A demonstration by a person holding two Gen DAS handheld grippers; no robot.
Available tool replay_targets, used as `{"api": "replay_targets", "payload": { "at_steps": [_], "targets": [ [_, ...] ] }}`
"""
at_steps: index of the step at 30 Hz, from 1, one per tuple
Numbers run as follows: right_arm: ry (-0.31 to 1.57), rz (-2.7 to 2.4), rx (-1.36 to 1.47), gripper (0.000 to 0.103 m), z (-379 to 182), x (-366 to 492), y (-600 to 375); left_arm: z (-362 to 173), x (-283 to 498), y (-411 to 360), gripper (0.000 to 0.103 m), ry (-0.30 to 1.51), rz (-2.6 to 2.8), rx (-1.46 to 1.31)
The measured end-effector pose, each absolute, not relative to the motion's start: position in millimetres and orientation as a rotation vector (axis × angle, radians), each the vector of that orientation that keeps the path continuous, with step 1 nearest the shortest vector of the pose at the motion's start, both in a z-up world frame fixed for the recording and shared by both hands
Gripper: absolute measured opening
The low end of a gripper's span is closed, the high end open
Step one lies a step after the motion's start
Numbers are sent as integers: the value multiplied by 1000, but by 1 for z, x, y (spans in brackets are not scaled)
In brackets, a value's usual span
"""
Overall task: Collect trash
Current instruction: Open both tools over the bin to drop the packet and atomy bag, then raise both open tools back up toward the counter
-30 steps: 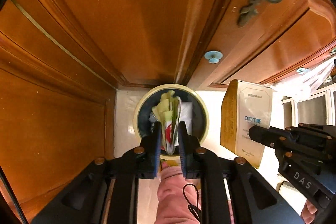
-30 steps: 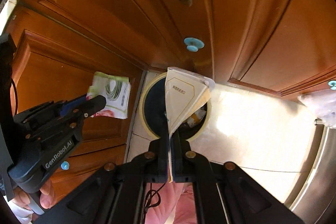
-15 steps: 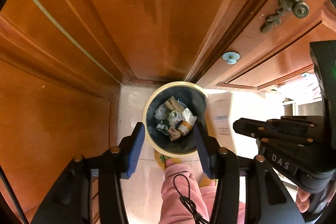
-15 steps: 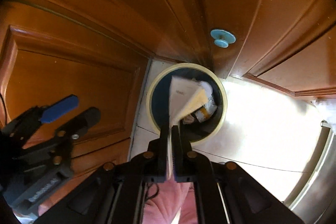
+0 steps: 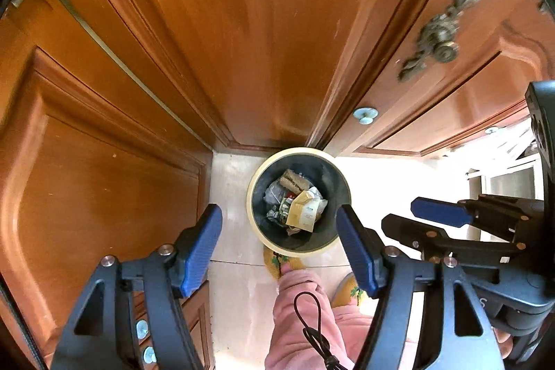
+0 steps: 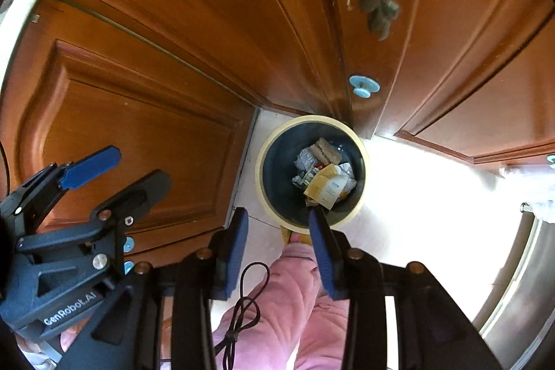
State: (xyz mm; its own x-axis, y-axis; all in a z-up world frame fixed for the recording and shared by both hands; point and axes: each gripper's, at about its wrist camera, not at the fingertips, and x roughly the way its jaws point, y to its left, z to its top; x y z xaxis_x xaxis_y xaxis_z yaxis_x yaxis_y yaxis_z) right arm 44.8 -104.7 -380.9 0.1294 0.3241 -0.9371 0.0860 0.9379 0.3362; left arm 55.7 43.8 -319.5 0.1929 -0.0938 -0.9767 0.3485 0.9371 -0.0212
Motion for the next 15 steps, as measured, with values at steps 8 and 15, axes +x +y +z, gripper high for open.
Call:
{"api": "replay_targets", "payload": {
  "at_steps": [8,15],
  "targets": [
    [1317,178,282,37,-306,27,-112,-249,46,40,67,1265,-317,208],
    [1179,164,268,37,-233,16,-129,-175,41,40,67,1152,-303,175]
  ]
}}
